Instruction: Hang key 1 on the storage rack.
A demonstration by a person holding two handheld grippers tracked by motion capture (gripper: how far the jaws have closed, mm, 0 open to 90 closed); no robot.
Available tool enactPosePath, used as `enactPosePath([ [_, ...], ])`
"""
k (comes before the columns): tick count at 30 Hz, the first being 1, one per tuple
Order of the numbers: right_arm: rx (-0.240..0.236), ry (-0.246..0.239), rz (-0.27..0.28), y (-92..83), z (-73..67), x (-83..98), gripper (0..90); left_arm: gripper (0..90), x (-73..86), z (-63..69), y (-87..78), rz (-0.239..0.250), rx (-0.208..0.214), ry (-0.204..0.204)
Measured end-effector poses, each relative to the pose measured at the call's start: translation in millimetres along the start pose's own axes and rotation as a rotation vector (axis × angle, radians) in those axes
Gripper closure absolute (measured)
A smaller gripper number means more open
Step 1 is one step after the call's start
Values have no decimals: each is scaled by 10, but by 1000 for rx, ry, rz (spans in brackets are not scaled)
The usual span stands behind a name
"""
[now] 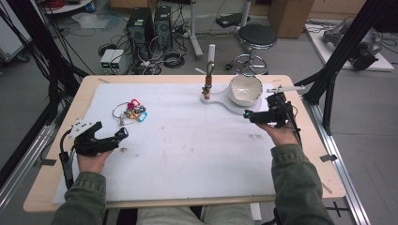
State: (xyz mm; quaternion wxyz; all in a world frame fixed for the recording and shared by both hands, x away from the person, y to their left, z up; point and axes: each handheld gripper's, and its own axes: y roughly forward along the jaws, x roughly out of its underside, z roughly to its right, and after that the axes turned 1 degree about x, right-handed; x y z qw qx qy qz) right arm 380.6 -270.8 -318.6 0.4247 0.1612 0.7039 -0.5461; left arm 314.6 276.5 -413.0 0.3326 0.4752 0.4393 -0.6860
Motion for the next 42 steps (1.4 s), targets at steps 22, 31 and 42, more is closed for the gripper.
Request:
enactPosePath([
  [22,-7,59,53,-6,196,469,8,17,10,-5,-12,-16,-5,2],
  [31,-8,45,68,-34,180,575,8,17,11,-5,-17,-20,-7,0],
  [42,-8,37,83,5,174,680,8,17,15,-9,-11,-21,-4,-3],
])
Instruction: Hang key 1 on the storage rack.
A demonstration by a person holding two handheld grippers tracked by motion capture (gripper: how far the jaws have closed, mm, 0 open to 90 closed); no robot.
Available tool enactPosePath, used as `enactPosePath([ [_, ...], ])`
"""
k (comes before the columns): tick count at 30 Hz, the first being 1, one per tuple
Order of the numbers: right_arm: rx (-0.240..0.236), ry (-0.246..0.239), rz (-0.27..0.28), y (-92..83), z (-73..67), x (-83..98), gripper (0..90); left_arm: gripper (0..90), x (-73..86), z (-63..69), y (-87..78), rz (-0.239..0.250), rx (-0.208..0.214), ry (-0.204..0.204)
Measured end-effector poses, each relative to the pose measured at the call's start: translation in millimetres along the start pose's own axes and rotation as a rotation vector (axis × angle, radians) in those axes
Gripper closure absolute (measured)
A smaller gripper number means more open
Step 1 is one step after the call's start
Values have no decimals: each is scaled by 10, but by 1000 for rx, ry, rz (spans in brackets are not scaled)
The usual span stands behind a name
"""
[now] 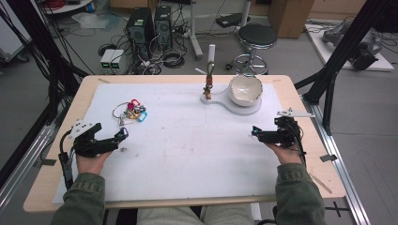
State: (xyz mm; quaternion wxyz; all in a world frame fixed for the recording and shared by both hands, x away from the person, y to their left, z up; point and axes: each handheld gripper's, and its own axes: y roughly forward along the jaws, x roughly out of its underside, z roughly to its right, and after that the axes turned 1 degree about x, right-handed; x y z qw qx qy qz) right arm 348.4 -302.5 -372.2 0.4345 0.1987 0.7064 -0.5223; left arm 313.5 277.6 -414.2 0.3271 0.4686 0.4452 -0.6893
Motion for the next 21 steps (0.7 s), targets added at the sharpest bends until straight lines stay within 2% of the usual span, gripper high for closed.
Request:
enactPosePath([
  [9,3,-7,-8,23,-22,125,8,17,2,-17,-1,-11,-1,-2],
  [13,2,-12,17,11,-15,183,8,17,3,-12,3,-13,-1,-4],
  [16,10,-51,50,-17,-50,230,7,17,3,-15,2,-16,-1,-3],
  [19,38,-106,75,-37,-102,289,8,17,5,-14,6,-19,5,-2],
  [21,47,-119,85,-34,-120,327,8,17,5,-12,6,-21,5,-1],
])
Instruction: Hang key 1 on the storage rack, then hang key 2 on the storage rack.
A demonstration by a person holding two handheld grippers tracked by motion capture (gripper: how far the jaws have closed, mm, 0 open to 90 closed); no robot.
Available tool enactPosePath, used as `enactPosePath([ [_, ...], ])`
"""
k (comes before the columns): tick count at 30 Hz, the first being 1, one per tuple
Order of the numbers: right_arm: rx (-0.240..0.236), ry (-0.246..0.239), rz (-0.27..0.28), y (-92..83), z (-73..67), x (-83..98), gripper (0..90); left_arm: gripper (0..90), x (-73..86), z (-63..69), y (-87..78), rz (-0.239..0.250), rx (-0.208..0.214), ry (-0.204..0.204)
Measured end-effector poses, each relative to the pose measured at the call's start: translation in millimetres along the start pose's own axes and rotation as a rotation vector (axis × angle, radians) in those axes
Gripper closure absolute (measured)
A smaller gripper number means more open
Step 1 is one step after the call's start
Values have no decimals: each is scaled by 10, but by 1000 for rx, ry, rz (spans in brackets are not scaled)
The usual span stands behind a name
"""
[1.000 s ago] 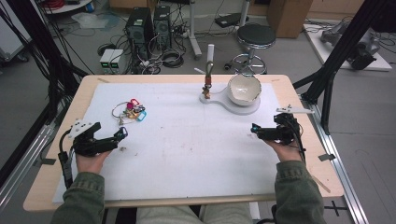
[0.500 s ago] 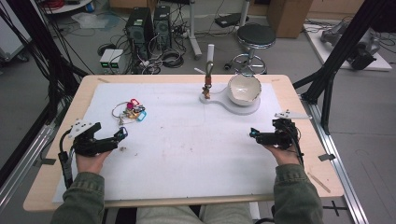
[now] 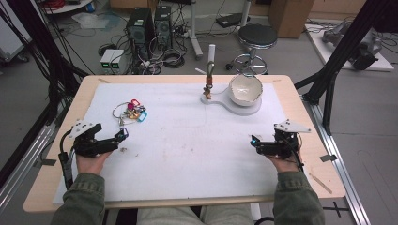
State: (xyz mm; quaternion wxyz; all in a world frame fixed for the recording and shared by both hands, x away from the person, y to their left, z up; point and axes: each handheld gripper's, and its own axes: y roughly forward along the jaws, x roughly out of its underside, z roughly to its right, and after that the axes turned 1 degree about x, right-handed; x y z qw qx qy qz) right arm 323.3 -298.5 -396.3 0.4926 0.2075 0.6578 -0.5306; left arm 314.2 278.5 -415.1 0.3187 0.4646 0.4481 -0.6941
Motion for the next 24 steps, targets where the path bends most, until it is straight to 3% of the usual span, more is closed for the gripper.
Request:
enactPosePath([
  [4,20,-1,7,11,-6,58,8,17,1,5,-2,-3,0,1],
  [13,45,54,17,21,44,127,8,17,1,2,0,-23,1,4],
  [17,47,66,72,-43,57,116,7,17,-23,-17,34,-56,-3,4],
  [22,39,77,88,-67,72,116,7,17,-92,9,77,-111,-7,42],
  [24,31,78,87,-62,68,115,7,17,-117,13,95,-128,-6,27],
])
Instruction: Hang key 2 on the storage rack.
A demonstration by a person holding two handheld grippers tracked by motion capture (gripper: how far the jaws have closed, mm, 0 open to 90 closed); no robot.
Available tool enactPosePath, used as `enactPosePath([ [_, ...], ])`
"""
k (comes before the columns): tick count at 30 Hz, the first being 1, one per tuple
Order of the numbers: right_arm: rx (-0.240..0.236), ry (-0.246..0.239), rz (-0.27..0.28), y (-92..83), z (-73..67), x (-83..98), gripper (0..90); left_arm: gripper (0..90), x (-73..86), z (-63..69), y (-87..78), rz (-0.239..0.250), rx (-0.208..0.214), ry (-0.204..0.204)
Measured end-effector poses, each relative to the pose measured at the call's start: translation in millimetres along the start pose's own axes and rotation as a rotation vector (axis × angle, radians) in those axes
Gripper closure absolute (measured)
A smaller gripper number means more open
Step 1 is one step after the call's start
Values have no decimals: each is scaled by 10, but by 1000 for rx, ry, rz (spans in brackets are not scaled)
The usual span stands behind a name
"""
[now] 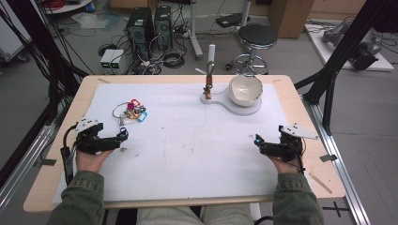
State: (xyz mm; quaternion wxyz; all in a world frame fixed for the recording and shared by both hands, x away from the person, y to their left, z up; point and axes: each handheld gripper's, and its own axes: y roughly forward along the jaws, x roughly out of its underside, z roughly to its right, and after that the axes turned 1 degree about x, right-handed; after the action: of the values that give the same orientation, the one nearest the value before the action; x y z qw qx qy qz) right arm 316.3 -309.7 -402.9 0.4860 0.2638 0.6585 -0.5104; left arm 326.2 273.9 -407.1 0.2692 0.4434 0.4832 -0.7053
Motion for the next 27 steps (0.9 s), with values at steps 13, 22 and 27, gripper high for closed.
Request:
enactPosePath([
  [13,-16,0,-10,59,-31,-16,7,17,-140,-161,117,-130,-60,-22],
  [22,-6,-4,-1,53,-19,-20,7,17,-166,-276,188,-172,-59,-61],
  [27,-18,3,-2,53,-26,-20,8,17,-241,-279,215,-181,-42,-59],
])
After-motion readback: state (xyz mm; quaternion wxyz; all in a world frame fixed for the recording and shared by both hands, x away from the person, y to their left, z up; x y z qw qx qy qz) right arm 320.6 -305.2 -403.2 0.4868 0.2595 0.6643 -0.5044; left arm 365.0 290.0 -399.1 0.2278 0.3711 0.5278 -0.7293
